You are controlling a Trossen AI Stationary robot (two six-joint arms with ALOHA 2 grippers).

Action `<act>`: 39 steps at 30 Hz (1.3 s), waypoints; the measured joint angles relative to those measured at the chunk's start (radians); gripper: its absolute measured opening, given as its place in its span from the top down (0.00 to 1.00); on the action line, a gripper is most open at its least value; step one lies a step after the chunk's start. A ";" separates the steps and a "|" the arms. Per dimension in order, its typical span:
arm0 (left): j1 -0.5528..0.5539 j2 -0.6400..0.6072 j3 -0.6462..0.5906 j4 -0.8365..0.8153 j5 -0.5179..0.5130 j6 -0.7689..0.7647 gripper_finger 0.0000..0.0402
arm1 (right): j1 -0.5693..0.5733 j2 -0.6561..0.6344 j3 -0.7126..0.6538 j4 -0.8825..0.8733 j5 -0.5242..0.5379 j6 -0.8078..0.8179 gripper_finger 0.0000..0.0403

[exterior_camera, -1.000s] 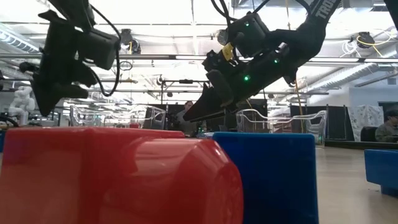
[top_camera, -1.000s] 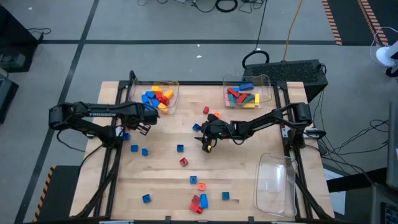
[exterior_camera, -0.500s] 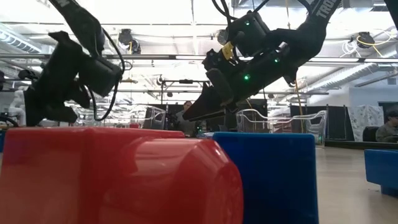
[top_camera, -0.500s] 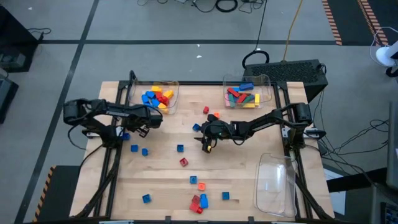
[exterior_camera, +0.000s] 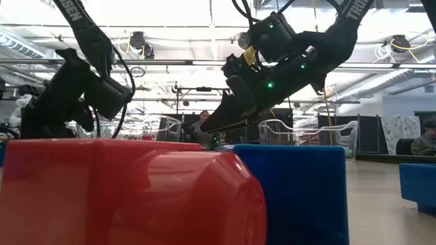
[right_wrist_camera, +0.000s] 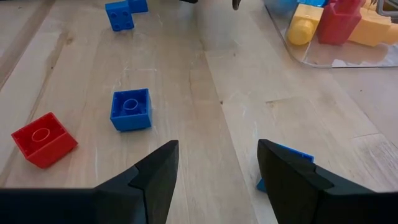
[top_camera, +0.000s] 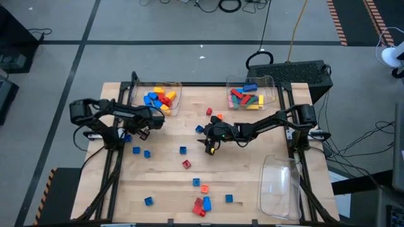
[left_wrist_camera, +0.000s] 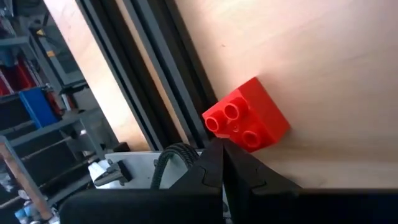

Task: Sort blocks by size
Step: Move the game pieces to the center of the table

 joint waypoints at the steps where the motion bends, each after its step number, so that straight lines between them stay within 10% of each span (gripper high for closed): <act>1: -0.009 0.000 0.002 0.000 0.009 0.004 0.99 | 0.000 0.000 0.000 0.000 0.000 -0.001 0.48; 16: -0.305 -0.002 0.312 -0.069 0.134 0.002 0.99 | 0.000 0.000 0.000 0.001 0.000 -0.001 0.48; 21: -0.302 -0.002 0.277 -0.266 0.113 -0.087 0.99 | 0.000 0.000 0.000 0.001 0.000 0.003 0.48; 39: -0.276 0.086 0.129 -0.200 0.230 -0.136 0.99 | 0.006 0.000 0.000 0.005 0.000 0.006 0.48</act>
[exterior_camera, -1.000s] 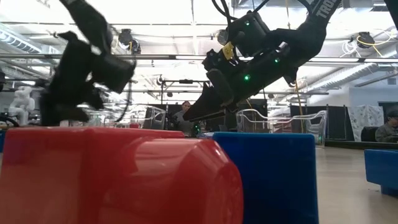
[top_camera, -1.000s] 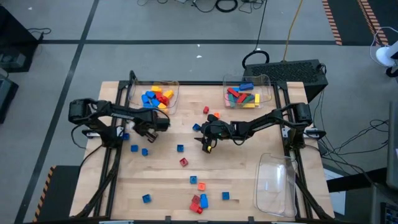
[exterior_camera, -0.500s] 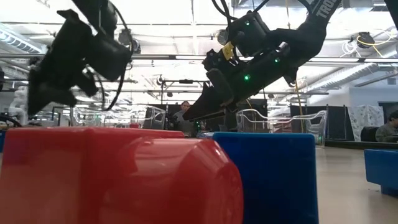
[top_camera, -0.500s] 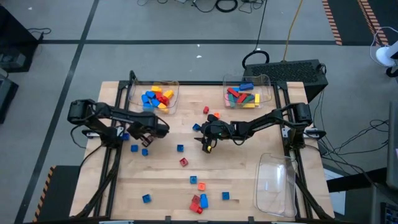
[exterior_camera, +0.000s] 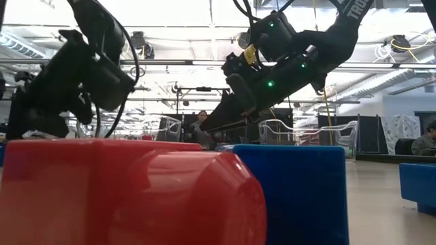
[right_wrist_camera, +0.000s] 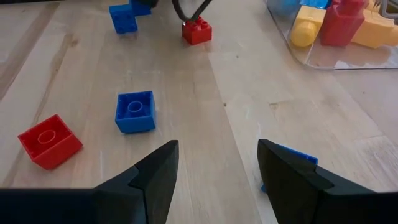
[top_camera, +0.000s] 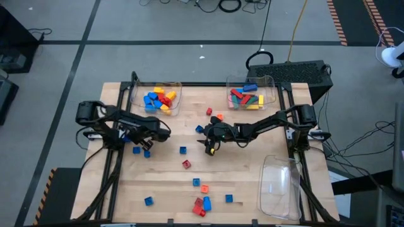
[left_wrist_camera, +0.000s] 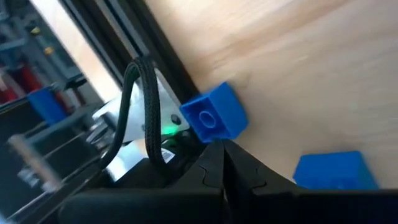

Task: Sort blocks by size
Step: Move the game pieces to the center of the table

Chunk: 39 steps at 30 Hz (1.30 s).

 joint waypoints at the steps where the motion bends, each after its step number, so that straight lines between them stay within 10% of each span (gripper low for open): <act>1: 0.004 0.025 0.000 0.000 0.001 0.000 0.99 | 0.000 0.000 0.000 -0.001 0.000 0.000 0.48; 21: 0.034 0.249 -0.010 0.078 -0.011 0.126 1.00 | 0.019 0.000 0.000 -0.007 0.000 -0.017 0.48; 39: -0.159 0.166 0.334 0.228 0.108 0.185 1.00 | 0.020 0.000 0.000 0.001 0.000 -0.017 0.48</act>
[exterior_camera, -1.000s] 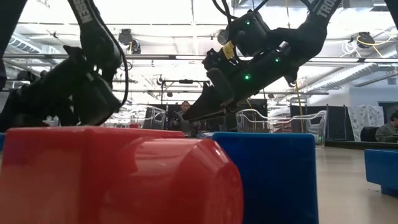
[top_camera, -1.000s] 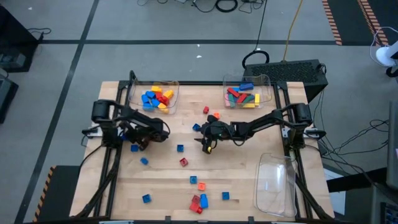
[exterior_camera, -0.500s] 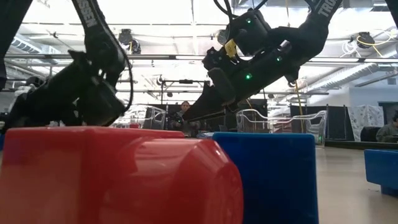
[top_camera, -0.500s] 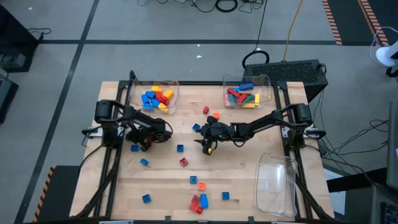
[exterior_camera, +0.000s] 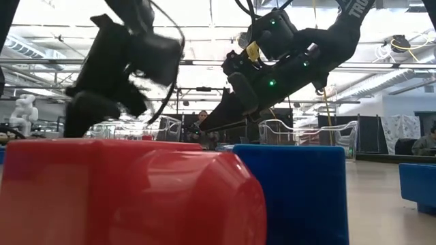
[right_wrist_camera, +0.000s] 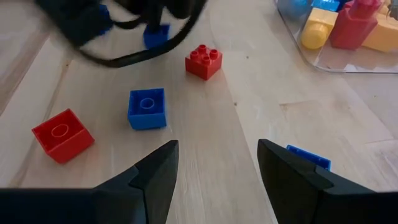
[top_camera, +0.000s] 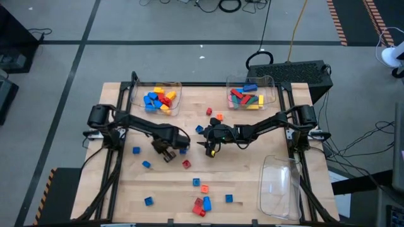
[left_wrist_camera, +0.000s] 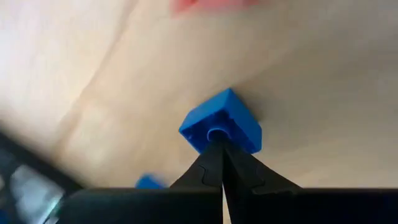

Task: Sort blocks by size
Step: Move the game pieces to the center of the table

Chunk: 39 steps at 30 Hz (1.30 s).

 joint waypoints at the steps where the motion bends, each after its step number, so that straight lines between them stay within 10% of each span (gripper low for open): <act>1: -0.012 0.003 0.025 0.006 -0.008 0.000 1.00 | 0.000 0.000 0.000 0.000 0.000 0.000 0.48; 11: -0.085 -0.070 0.043 -0.340 -0.094 -0.164 1.00 | 0.001 0.000 0.000 -0.007 0.000 0.009 0.48; 29: -0.171 -0.086 -0.299 -0.072 0.131 -0.195 1.00 | 0.001 0.000 0.000 -0.015 0.000 0.009 0.48; 39: -0.169 -0.086 -0.215 0.015 0.058 -0.176 1.00 | 0.001 0.000 0.000 -0.004 0.005 0.009 0.48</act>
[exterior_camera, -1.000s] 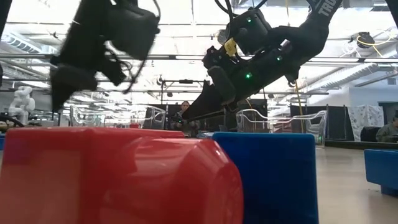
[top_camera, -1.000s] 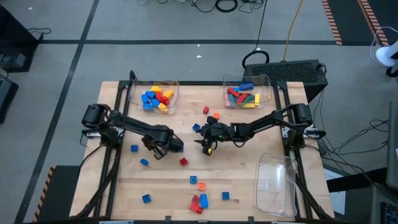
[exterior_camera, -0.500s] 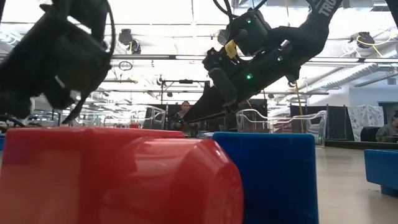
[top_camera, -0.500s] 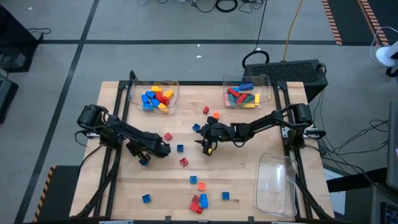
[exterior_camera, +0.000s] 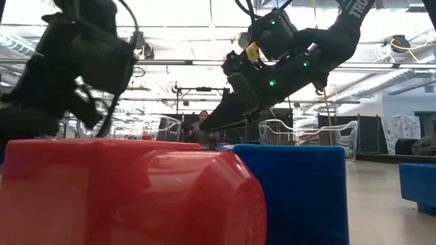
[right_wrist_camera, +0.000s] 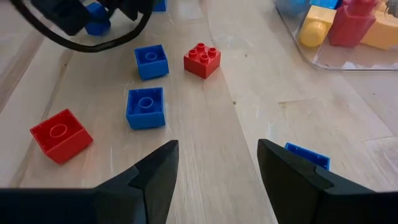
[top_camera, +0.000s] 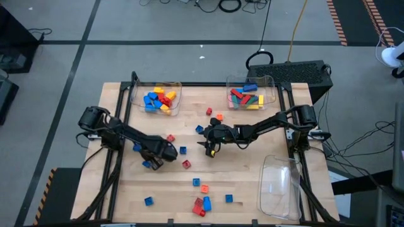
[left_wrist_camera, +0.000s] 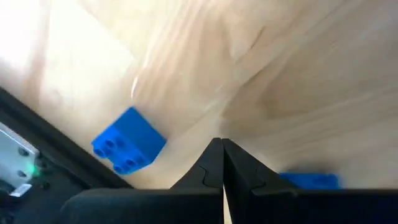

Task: Sort blocks by size
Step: Move the game pieces to the center of the table

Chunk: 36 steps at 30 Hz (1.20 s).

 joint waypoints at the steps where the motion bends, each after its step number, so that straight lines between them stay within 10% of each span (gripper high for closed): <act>1: 0.000 0.000 0.020 -0.019 -0.012 -0.002 1.00 | 0.000 0.000 0.000 0.000 0.000 0.000 0.48; 10: 0.024 -0.001 0.066 -0.318 -0.119 -0.031 1.00 | 0.000 0.000 0.000 -0.001 0.000 0.000 0.48; 22: 0.061 -0.001 -0.089 -0.151 -0.061 -0.002 1.00 | 0.000 0.000 0.000 -0.010 -0.001 0.000 0.48; 36: 0.062 -0.002 0.065 -0.030 -0.152 0.073 1.00 | 0.000 0.000 0.000 0.001 -0.001 0.008 0.48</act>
